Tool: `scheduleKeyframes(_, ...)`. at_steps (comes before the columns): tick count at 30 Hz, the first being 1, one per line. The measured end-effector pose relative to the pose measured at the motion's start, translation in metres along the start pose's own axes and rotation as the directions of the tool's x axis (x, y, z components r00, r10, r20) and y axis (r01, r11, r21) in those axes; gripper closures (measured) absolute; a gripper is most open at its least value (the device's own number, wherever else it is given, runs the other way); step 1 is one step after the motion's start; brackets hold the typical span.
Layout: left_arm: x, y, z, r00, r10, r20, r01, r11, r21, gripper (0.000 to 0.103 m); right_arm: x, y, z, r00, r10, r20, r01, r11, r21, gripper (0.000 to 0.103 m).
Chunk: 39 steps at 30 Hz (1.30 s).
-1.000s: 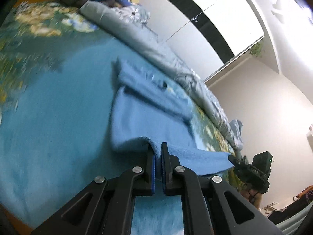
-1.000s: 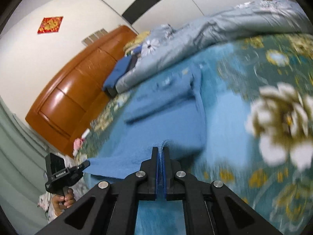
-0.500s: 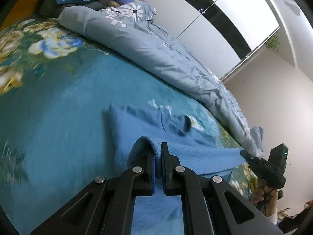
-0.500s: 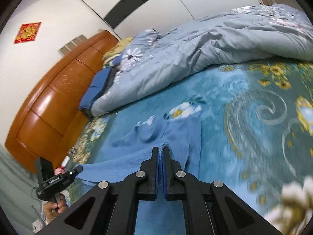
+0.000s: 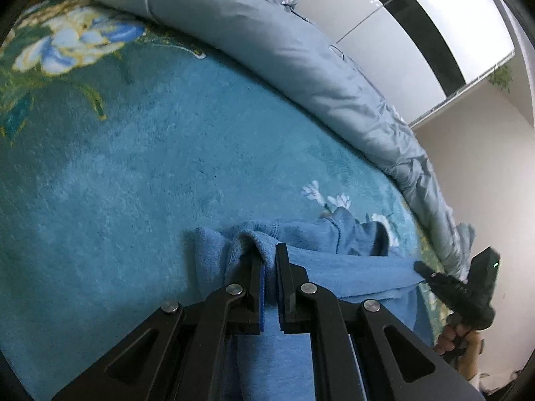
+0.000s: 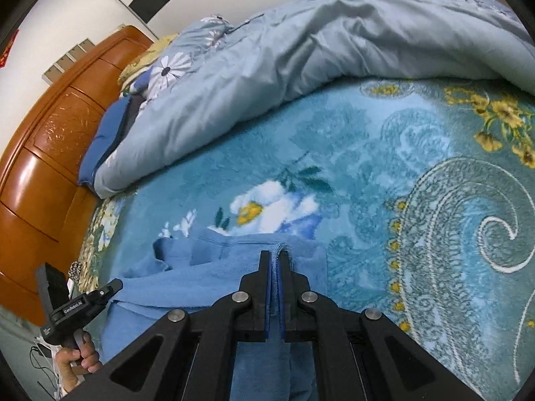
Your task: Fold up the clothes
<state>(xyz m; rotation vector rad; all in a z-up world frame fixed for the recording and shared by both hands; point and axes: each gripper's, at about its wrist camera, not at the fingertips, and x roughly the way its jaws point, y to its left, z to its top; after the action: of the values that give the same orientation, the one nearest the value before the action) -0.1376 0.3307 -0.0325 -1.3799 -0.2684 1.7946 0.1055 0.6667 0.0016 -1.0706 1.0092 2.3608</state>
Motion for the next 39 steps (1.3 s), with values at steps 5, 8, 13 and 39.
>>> scheduleKeyframes(5,-0.024,0.002,0.001,0.999,0.0,0.049,0.0,1.0,-0.007,0.061,-0.018,0.004,0.005,0.997,-0.012,0.072,0.014,0.999,-0.031,0.078)
scheduleKeyframes(8,-0.044,0.006,0.0,0.994,0.022,0.109,-0.02,1.0,-0.02,0.046,-0.039,0.002,0.007,0.989,-0.023,0.145,0.025,1.0,-0.016,0.064)
scheduleKeyframes(13,-0.064,0.013,-0.029,0.995,0.058,0.087,-0.057,0.998,-0.009,0.046,-0.055,-0.01,-0.016,0.996,-0.008,0.088,0.01,1.0,-0.028,0.064)
scheduleKeyframes(39,-0.058,0.004,-0.117,0.997,-0.031,0.064,0.039,0.992,-0.123,0.097,-0.055,-0.019,-0.113,0.976,0.216,-0.002,-0.216,0.975,0.053,0.092)
